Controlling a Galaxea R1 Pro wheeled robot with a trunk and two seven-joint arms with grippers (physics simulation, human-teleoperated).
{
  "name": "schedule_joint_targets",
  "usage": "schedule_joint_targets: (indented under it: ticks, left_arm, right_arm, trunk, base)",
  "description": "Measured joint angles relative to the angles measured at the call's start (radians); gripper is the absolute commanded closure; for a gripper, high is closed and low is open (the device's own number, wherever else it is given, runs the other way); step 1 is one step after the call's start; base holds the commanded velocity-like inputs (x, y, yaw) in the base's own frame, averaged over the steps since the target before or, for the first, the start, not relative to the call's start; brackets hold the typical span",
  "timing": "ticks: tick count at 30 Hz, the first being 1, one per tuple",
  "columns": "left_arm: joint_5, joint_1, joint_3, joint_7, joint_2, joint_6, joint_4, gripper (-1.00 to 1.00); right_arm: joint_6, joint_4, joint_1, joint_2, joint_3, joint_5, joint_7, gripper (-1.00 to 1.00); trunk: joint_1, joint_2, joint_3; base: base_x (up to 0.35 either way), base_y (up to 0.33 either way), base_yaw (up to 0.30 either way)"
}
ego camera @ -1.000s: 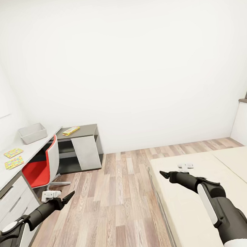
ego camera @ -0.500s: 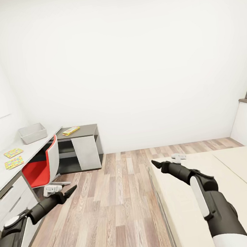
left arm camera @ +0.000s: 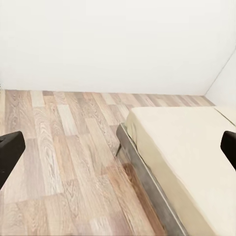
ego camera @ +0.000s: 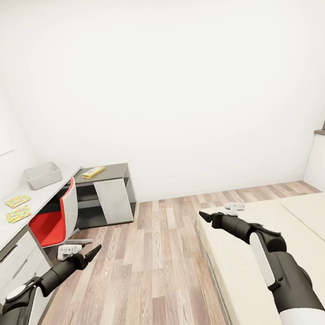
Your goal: Put all the toys in the child's room - the three board games (two on the bed and one on the table), the two jigsaw puzzles on the table, and the tennis ball on the table - inside the toy box on the table in the child's room.
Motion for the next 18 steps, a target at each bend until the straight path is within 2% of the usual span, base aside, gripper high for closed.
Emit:
schedule_joint_targets:
  ticks: [9, 12, 18]
  left_arm:
    - [-0.006, -0.001, -0.001, 0.038, 0.001, 0.041, 0.003, -1.00]
    - [-0.006, -0.001, 0.000, 0.099, 0.001, 0.062, 0.004, -1.00]
    - [-0.008, -0.001, 0.001, 0.174, 0.001, 0.078, 0.004, -1.00]
  right_arm:
    - [-0.001, 0.049, 0.000, 0.000, -0.001, 0.005, -0.009, -1.00]
    - [-0.002, 0.083, 0.000, 0.001, -0.002, 0.010, -0.011, -1.00]
    - [-0.003, 0.116, 0.000, 0.001, -0.003, 0.015, -0.014, -1.00]
  trunk:
    - [0.000, 0.000, 0.000]
    - [0.000, 0.000, 0.000]
    - [0.000, 0.000, 0.000]
  base:
    - [0.000, 0.000, 0.000]
    - [0.000, 0.000, 0.000]
    - [0.000, 0.000, 0.000]
